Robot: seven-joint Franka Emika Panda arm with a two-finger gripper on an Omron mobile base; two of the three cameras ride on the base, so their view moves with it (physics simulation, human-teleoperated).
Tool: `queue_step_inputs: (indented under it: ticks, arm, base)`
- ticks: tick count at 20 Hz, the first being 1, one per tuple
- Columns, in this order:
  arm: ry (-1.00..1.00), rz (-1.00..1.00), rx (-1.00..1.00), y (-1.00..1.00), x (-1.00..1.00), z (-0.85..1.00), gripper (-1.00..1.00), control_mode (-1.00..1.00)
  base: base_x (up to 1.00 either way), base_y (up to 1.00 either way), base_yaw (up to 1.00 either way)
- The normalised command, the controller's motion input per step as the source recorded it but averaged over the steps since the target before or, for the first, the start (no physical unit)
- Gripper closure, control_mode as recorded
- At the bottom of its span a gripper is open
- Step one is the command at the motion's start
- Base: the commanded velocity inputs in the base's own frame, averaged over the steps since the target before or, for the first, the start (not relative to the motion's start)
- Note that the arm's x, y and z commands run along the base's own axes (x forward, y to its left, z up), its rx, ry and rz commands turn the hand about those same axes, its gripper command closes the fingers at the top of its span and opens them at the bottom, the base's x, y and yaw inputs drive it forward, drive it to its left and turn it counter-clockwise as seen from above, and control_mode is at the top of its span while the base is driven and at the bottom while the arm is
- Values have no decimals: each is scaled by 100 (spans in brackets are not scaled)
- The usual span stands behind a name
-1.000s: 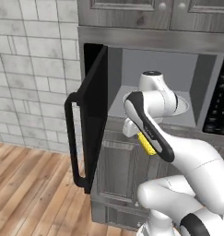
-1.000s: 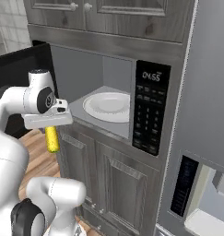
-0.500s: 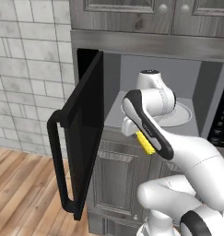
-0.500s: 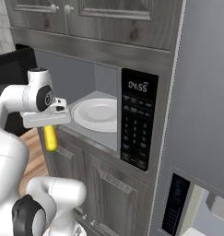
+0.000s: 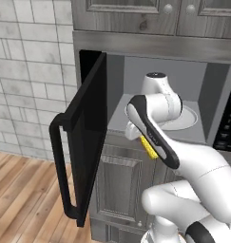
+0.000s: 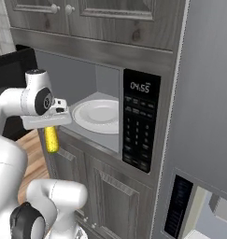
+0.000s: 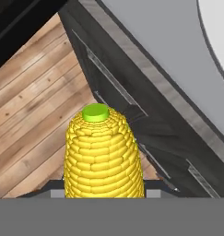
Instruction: Pick the corn from the counter and place it in the microwave.
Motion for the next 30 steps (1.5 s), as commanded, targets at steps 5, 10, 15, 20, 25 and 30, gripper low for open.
queue_step_inputs:
  ticks: [5,10,15,20,25,30]
  arm:
    - [-29,-6,0,0,41,0,100,-100]
    - [-25,6,-9,-3,38,3,100,-100]
    - [-22,-1,-1,-17,65,40,100,-100]
    - [-14,-2,0,-50,35,58,100,-100]
    - [-6,0,-4,-43,19,19,100,-100]
    - [-5,0,-9,-36,20,0,100,-100]
  base:
    - [0,0,0]
    - [0,0,0]
    - [0,0,0]
    - [0,0,0]
    - [0,0,0]
    - [0,0,0]
